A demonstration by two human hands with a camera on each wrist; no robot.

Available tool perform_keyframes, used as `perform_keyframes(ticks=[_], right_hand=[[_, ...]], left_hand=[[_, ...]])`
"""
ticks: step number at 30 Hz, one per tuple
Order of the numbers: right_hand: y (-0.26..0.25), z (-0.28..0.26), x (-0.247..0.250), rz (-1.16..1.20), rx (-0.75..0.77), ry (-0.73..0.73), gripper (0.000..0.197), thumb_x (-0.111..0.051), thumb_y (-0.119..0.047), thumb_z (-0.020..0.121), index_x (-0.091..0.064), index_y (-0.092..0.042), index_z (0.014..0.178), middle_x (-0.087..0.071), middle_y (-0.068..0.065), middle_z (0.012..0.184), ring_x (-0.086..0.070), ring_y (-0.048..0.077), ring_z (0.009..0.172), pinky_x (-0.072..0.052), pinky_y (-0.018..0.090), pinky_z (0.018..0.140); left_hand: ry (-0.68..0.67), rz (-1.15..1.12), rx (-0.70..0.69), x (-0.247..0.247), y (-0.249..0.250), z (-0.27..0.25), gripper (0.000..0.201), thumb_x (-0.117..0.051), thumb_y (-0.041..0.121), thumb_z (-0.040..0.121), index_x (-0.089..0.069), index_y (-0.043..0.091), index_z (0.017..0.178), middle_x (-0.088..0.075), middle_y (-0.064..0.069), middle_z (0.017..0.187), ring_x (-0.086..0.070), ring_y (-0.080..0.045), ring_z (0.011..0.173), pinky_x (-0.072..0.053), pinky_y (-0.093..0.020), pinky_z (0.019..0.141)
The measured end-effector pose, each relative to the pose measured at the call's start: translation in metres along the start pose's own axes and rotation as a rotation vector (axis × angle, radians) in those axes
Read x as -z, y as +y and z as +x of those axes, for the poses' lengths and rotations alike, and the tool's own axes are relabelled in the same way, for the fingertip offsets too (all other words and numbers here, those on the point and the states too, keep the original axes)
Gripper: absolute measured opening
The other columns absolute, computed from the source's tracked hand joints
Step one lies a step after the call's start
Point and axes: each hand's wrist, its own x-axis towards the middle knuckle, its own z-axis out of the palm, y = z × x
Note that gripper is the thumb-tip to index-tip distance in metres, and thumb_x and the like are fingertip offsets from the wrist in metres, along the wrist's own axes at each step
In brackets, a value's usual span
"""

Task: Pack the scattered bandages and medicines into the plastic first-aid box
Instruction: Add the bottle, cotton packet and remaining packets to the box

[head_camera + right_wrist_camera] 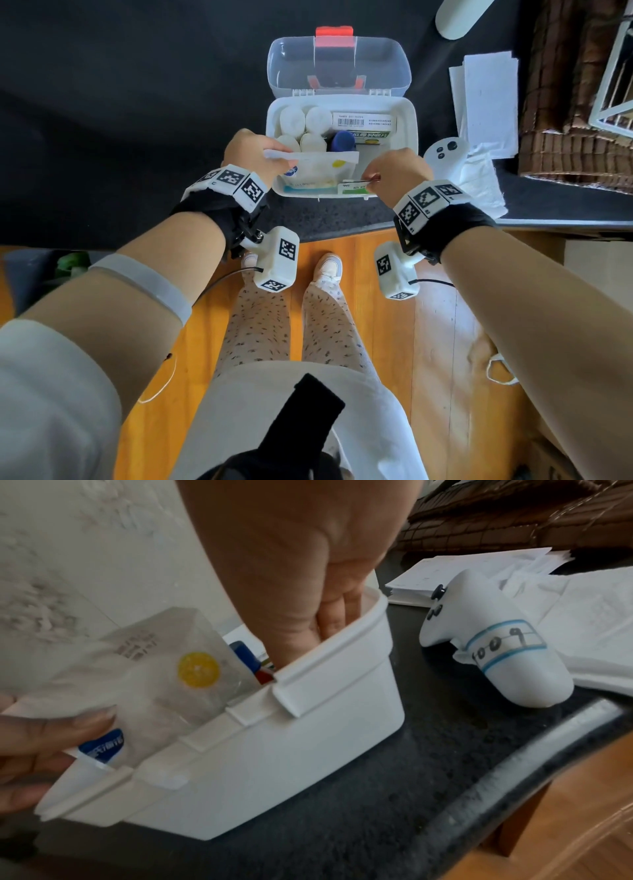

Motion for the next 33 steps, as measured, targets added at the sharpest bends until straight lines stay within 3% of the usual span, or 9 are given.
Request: perform_keyframes(ticks=[4, 7, 11, 14, 18, 23, 27, 29, 33], right_hand=[[0.0, 0.011, -0.001, -0.005, -0.016, -0.082, 0.039, -0.046, -0.006, 0.086, -0.067, -0.03, 0.11, -0.064, 0.004, 0.118, -0.061, 0.029, 0.103, -0.049, 0.03, 0.077], [0.0, 0.016, -0.001, 0.018, 0.0, -0.115, 0.044, -0.042, -0.003, 0.084, -0.066, -0.028, 0.111, -0.063, 0.003, 0.12, -0.06, 0.028, 0.105, -0.049, 0.03, 0.078], [0.001, 0.017, 0.0, 0.055, 0.04, -0.123, 0.041, -0.047, -0.002, 0.083, -0.066, -0.024, 0.113, -0.064, 0.002, 0.122, -0.061, 0.026, 0.109, -0.052, 0.034, 0.092], [0.004, 0.014, 0.009, 0.132, 0.076, -0.123, 0.039, -0.053, -0.001, 0.082, -0.065, -0.019, 0.114, -0.064, 0.002, 0.122, -0.06, 0.021, 0.111, -0.048, 0.033, 0.098], [0.014, 0.006, 0.035, 0.734, 0.003, -0.012, 0.03, -0.063, 0.001, 0.079, -0.068, -0.011, 0.106, -0.07, 0.002, 0.095, -0.062, -0.006, 0.071, -0.05, 0.024, 0.085], [0.027, 0.017, 0.061, 1.341, -0.252, 0.21, 0.019, -0.054, 0.0, 0.084, -0.063, -0.017, 0.088, -0.058, -0.003, 0.075, -0.053, 0.007, 0.064, -0.044, 0.015, 0.059], [0.027, 0.042, 0.064, 1.347, -0.325, 0.235, 0.049, -0.057, -0.004, 0.084, -0.045, -0.01, 0.131, -0.058, 0.002, 0.118, -0.053, 0.009, 0.09, -0.043, 0.015, 0.076], [0.024, 0.051, 0.065, 1.322, -0.344, 0.178, 0.059, -0.059, -0.008, 0.084, -0.037, -0.013, 0.139, -0.046, 0.005, 0.141, -0.049, 0.014, 0.109, -0.038, 0.02, 0.085], [0.019, 0.06, 0.07, 1.37, -0.33, 0.098, 0.06, -0.058, -0.007, 0.085, -0.034, -0.008, 0.14, -0.05, 0.014, 0.138, -0.054, 0.021, 0.109, -0.048, 0.036, 0.098]], left_hand=[[-0.013, -0.049, 0.019, 0.002, 0.005, -0.003, 0.026, -0.061, 0.018, 0.085, -0.073, 0.005, 0.104, -0.042, 0.002, 0.071, -0.051, -0.026, 0.089, -0.027, -0.008, 0.052], [-0.035, -0.081, 0.019, 0.003, 0.005, -0.003, 0.026, -0.063, 0.018, 0.084, -0.072, 0.005, 0.104, -0.048, -0.003, 0.083, -0.046, -0.018, 0.086, -0.031, -0.02, 0.053], [-0.086, -0.094, 0.006, 0.009, 0.001, -0.003, 0.032, -0.065, 0.022, 0.084, -0.068, 0.015, 0.115, -0.053, -0.014, 0.117, -0.054, -0.026, 0.103, -0.035, -0.022, 0.081], [-0.171, -0.122, -0.001, 0.019, -0.001, -0.002, 0.038, -0.07, 0.021, 0.08, -0.066, 0.019, 0.117, -0.052, -0.006, 0.11, -0.051, -0.017, 0.097, -0.036, -0.022, 0.083], [-0.298, -0.251, 0.059, 0.04, 0.005, 0.005, 0.066, -0.069, -0.006, 0.071, -0.056, 0.023, 0.128, -0.051, -0.005, 0.118, -0.047, -0.017, 0.108, -0.042, -0.028, 0.095], [-0.15, -0.762, 0.277, 0.054, 0.029, 0.03, 0.077, -0.051, -0.008, 0.078, -0.034, 0.027, 0.144, -0.046, 0.0, 0.141, -0.034, -0.018, 0.137, -0.031, -0.036, 0.109], [-0.143, -0.946, 0.374, 0.05, 0.04, 0.045, 0.053, -0.053, 0.02, 0.089, -0.039, 0.021, 0.141, -0.037, -0.003, 0.151, -0.026, -0.018, 0.144, -0.018, -0.039, 0.115], [-0.209, -0.965, 0.369, 0.047, 0.041, 0.05, 0.024, -0.047, 0.026, 0.093, -0.054, 0.024, 0.116, -0.048, 0.002, 0.142, -0.034, -0.015, 0.138, -0.015, -0.038, 0.118], [-0.233, -1.02, 0.347, 0.043, 0.037, 0.061, 0.015, -0.044, 0.029, 0.093, -0.058, 0.024, 0.098, -0.066, 0.009, 0.112, -0.054, -0.012, 0.121, -0.021, -0.044, 0.118]])
